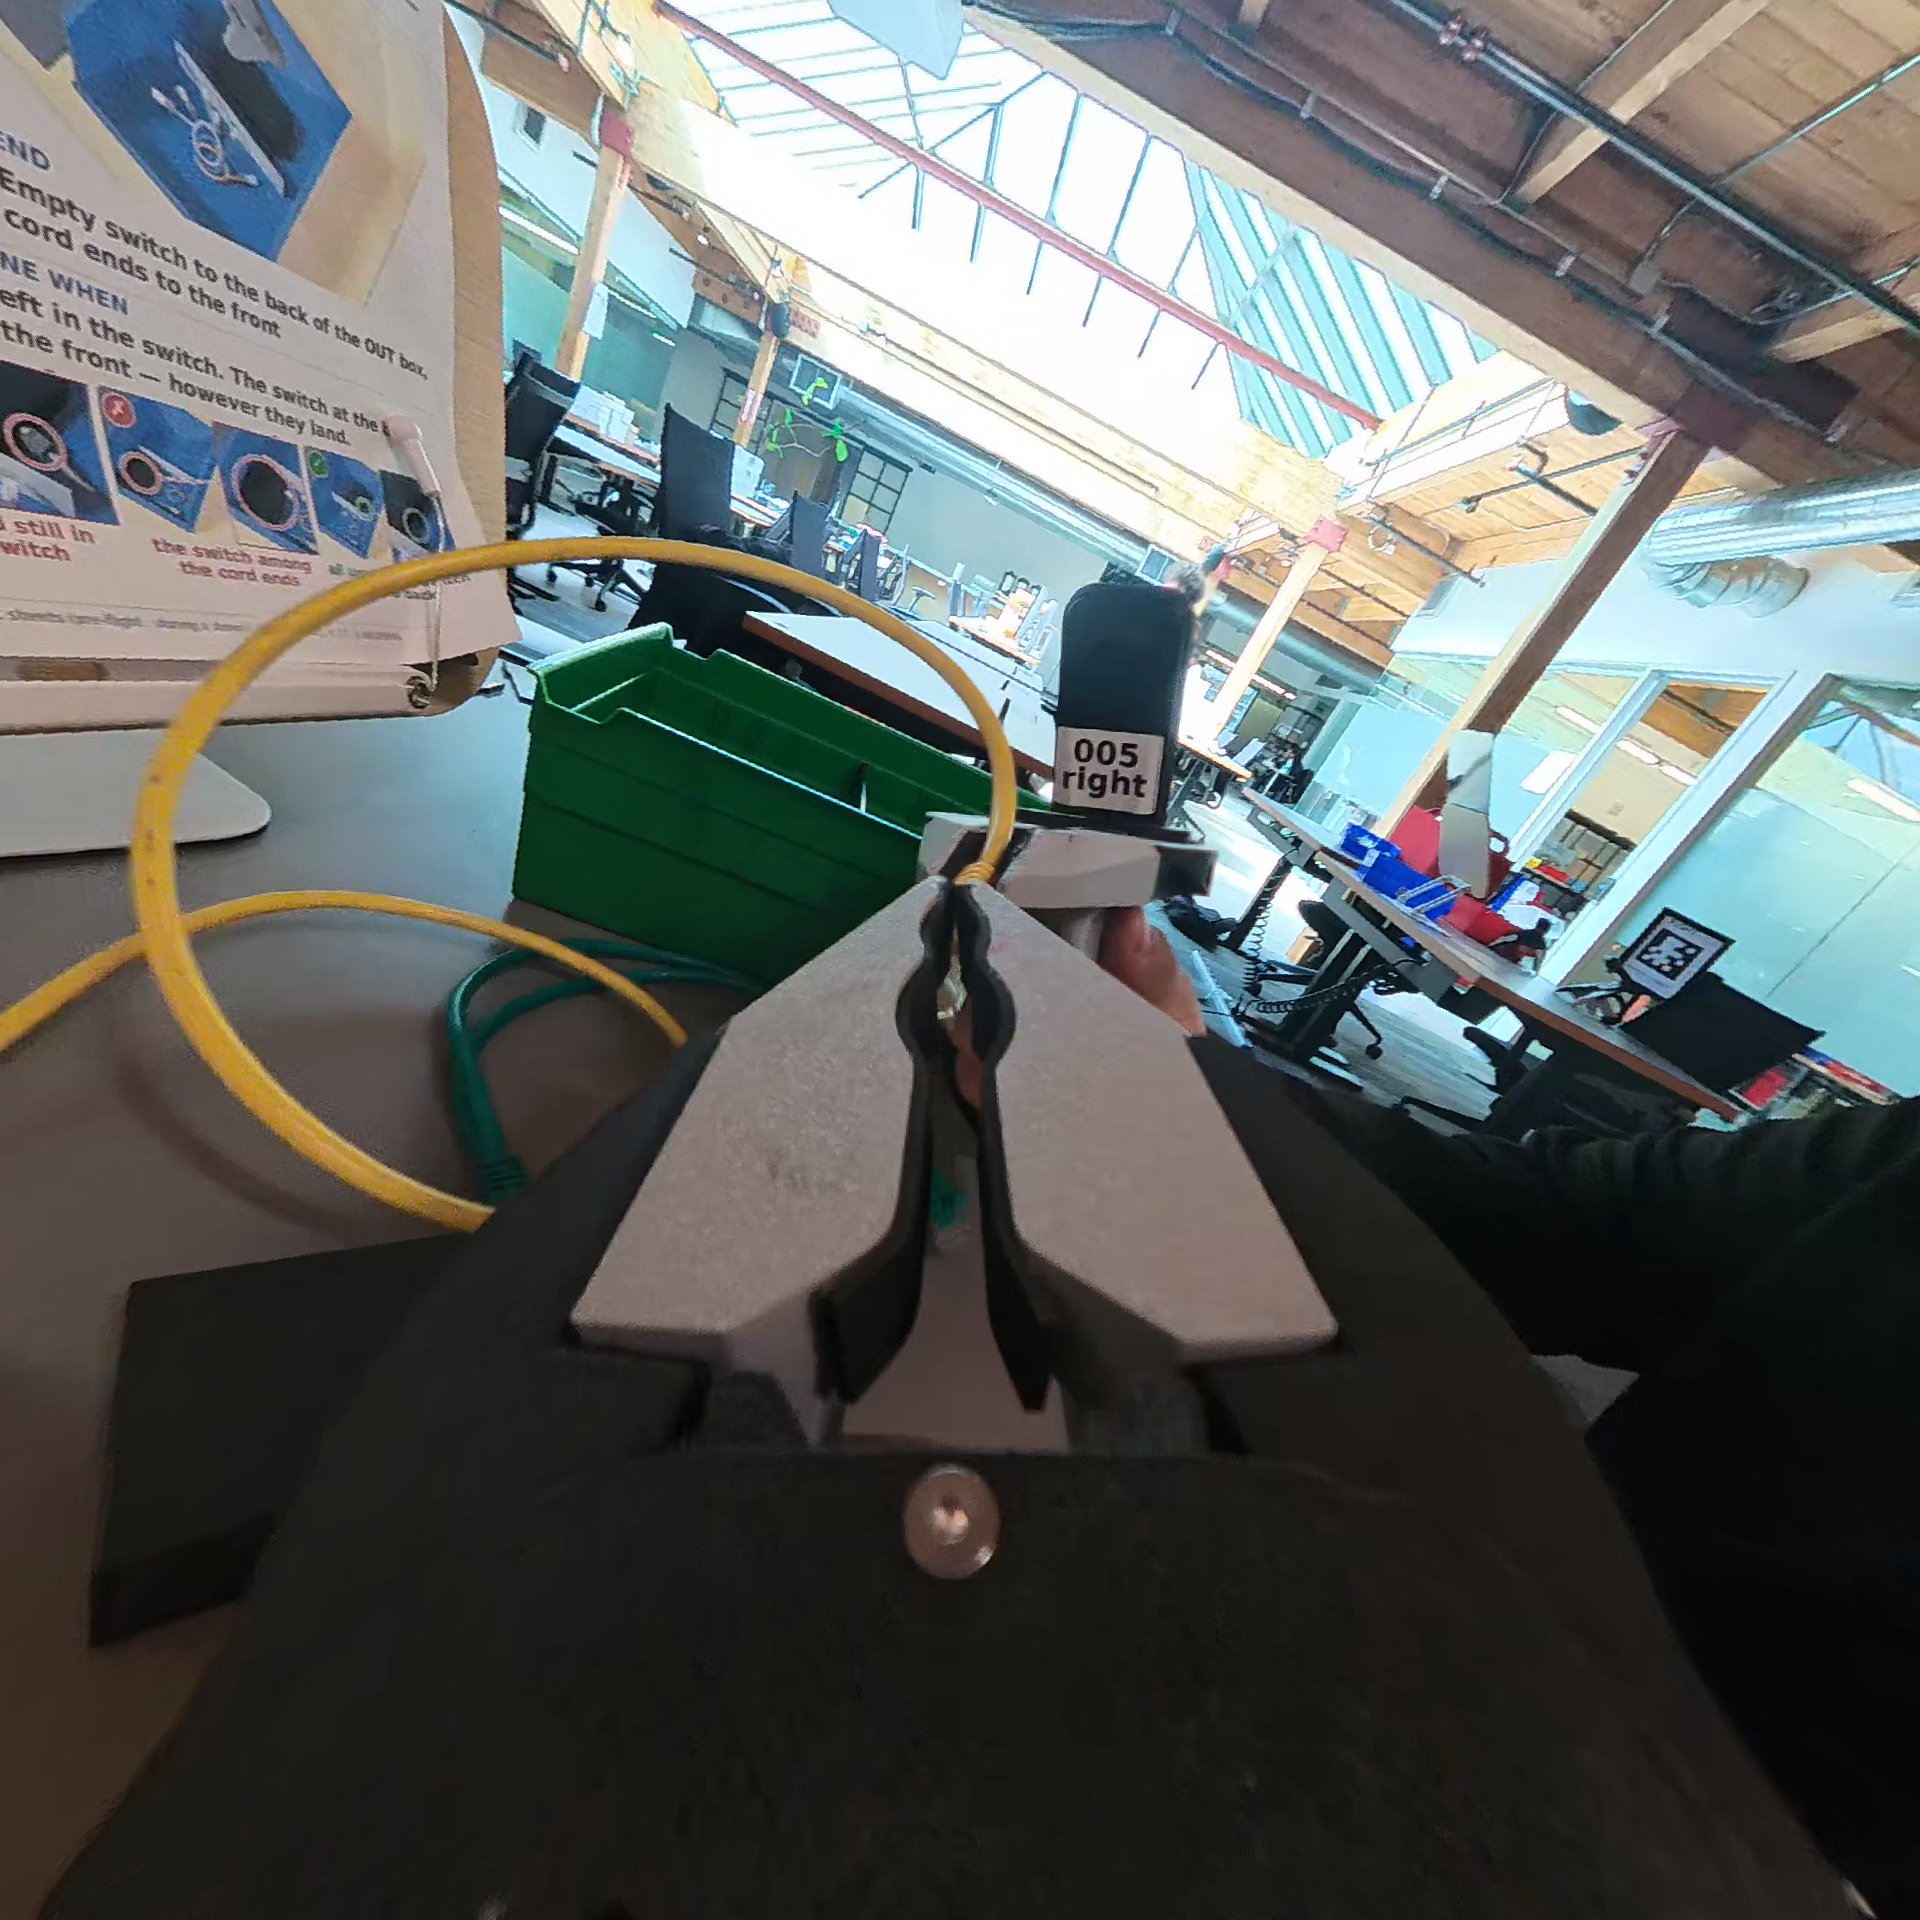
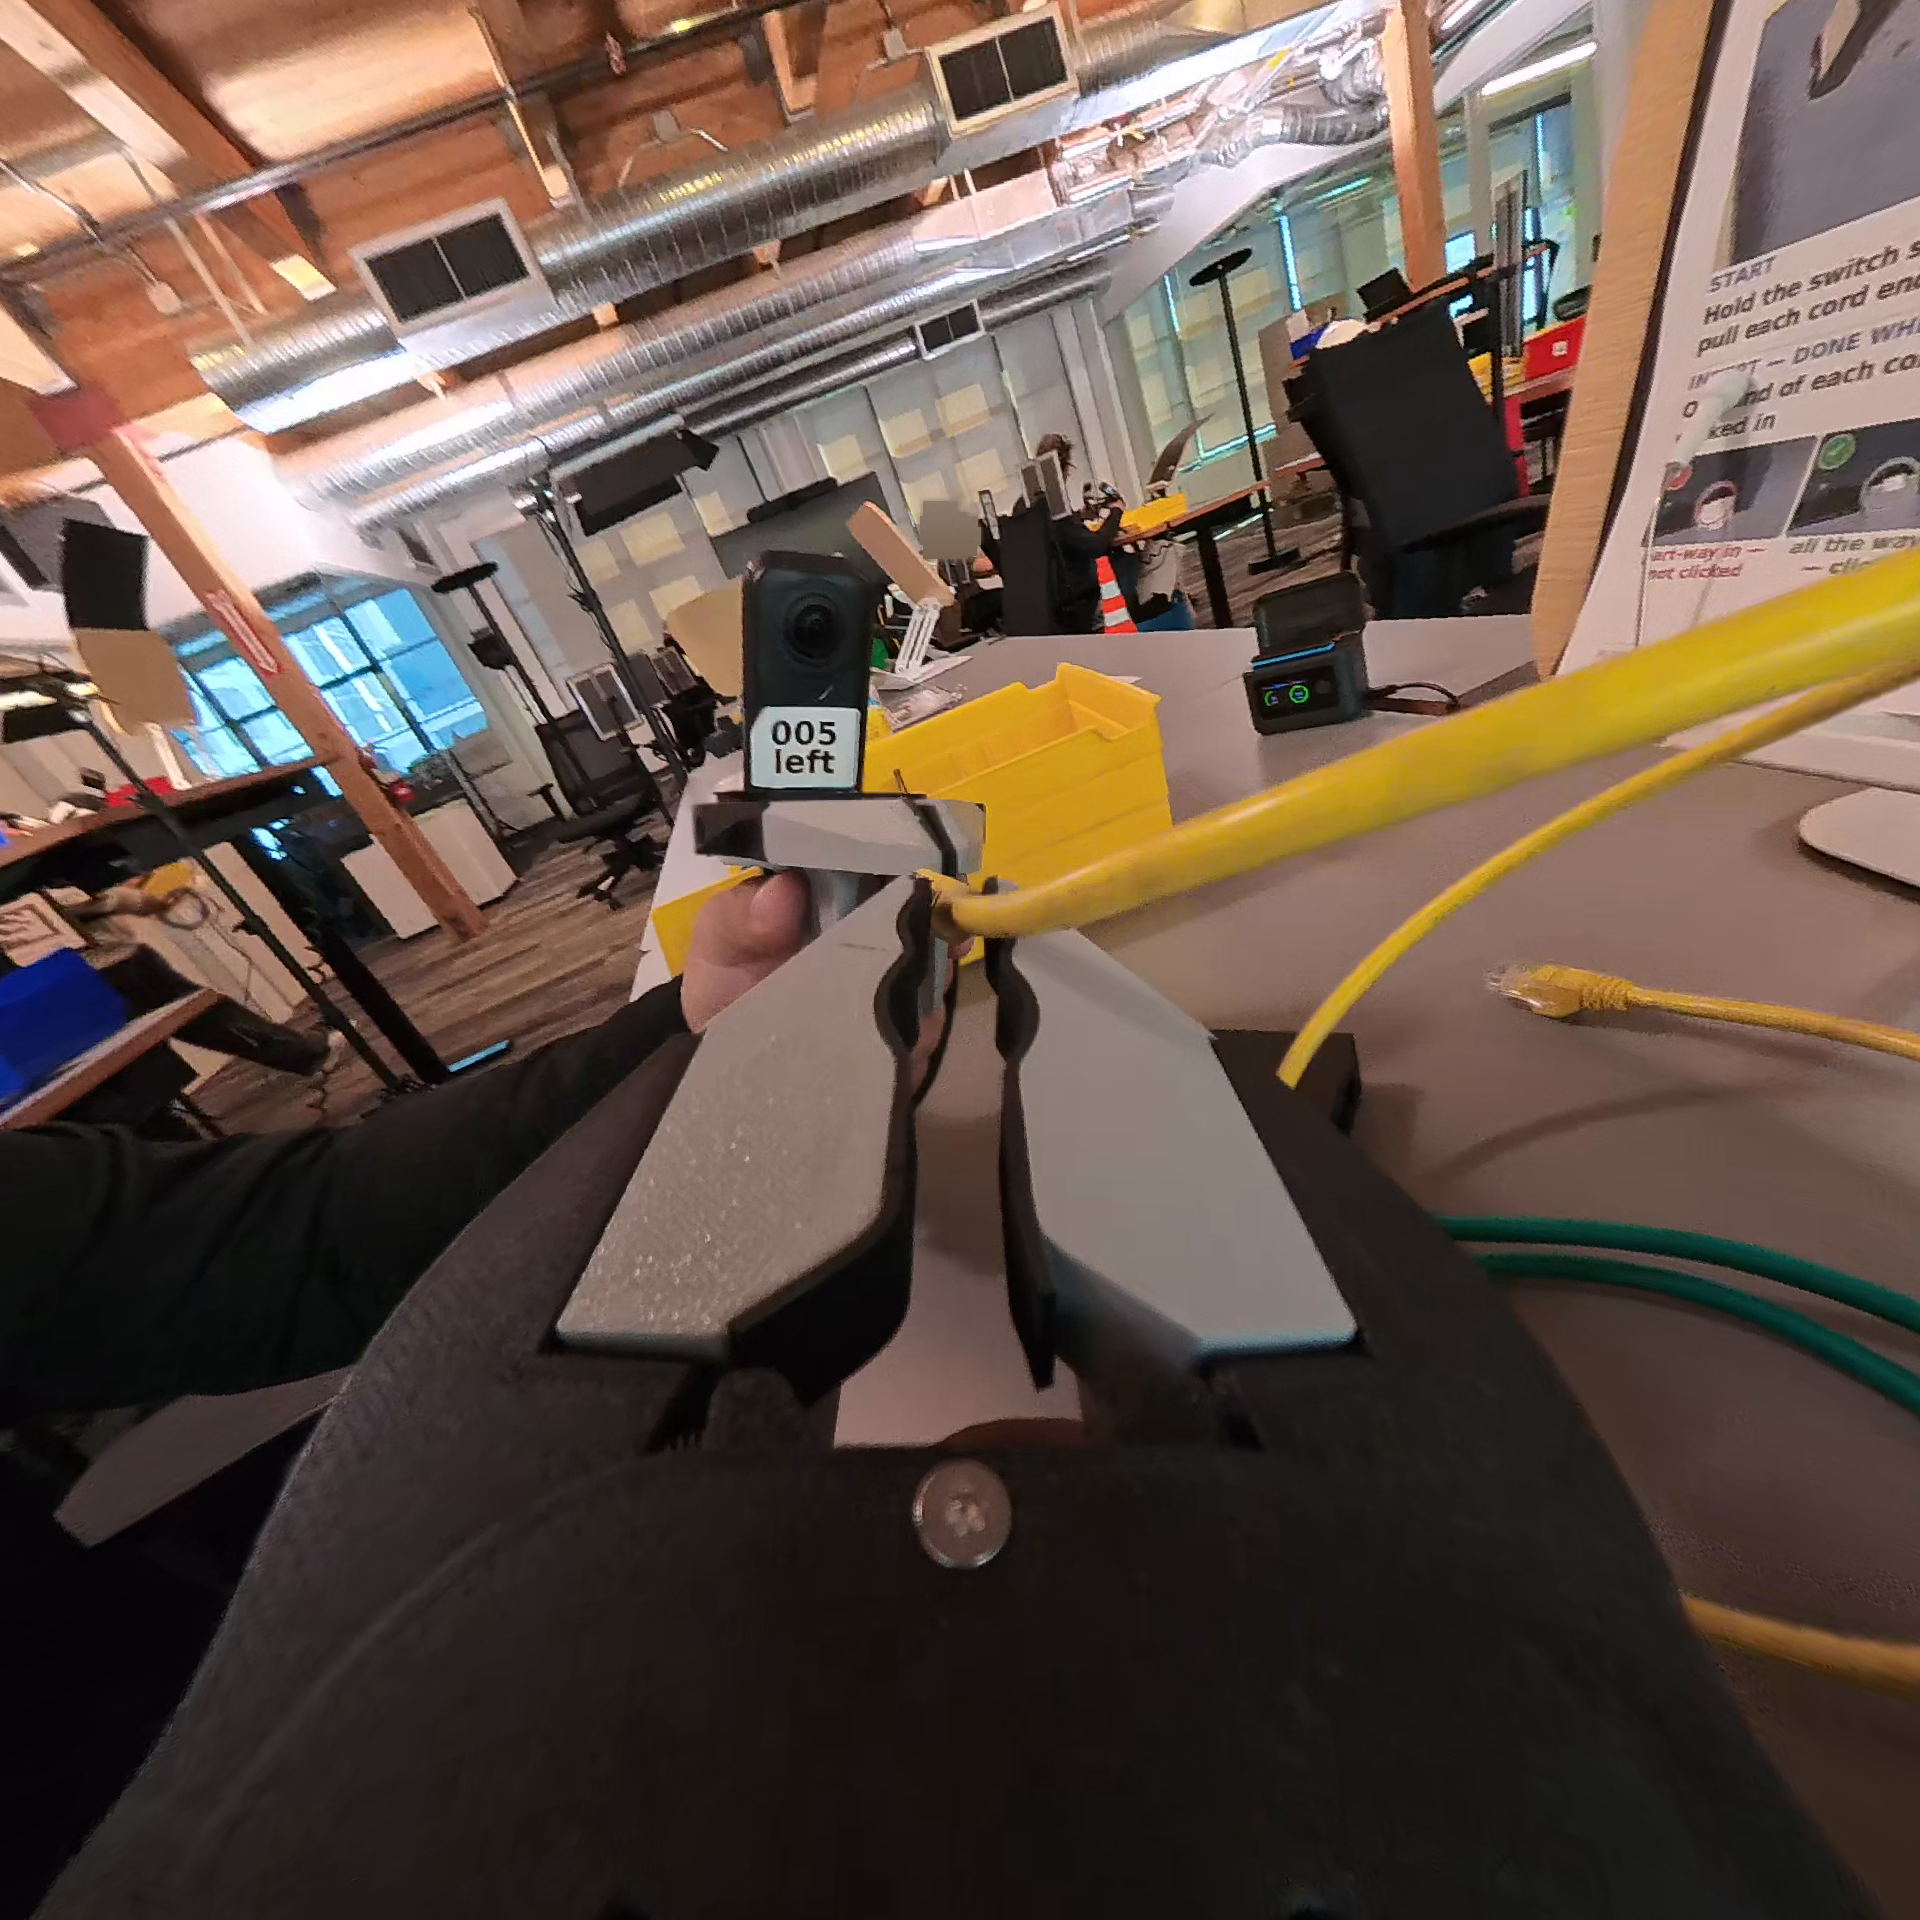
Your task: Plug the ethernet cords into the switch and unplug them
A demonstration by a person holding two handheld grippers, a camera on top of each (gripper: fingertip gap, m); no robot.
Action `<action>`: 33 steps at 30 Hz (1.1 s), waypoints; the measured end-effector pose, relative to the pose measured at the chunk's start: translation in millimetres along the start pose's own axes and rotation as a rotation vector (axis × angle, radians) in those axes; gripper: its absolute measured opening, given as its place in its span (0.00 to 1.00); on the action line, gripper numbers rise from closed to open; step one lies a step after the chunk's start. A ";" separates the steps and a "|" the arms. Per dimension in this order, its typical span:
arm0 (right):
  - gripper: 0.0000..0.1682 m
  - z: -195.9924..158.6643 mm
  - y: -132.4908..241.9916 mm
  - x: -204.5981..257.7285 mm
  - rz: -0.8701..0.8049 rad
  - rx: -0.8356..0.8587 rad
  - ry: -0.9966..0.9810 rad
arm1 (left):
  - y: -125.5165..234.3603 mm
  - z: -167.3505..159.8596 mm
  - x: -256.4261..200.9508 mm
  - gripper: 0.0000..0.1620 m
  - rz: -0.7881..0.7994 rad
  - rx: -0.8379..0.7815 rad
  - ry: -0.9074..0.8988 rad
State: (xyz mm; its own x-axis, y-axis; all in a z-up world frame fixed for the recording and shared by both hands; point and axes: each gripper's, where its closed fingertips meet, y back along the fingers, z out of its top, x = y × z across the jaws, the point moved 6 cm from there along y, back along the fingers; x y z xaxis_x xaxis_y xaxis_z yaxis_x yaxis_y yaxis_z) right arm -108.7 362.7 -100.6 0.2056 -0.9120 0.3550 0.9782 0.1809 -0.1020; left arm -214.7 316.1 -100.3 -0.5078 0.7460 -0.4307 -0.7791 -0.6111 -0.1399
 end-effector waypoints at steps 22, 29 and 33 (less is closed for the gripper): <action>0.04 3.9 11.8 -19.8 -0.304 0.004 0.147 | 8.8 -45.6 56.2 0.37 0.575 0.523 -0.235; 0.04 11.0 19.3 -21.3 -0.334 -0.043 0.148 | -1.0 -68.9 53.2 0.46 0.550 0.684 -0.343; 0.04 9.9 18.3 -21.4 -0.330 -0.036 0.143 | -2.6 -72.8 57.0 0.38 0.632 0.721 -0.492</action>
State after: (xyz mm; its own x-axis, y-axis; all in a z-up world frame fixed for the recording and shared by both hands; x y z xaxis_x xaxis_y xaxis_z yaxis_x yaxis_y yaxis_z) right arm -95.0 389.2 -100.9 -0.1294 -0.9620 0.2405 0.9891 -0.1424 -0.0373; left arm -214.9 341.0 -189.4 -0.8612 0.4724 0.1875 -0.2748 -0.7431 0.6101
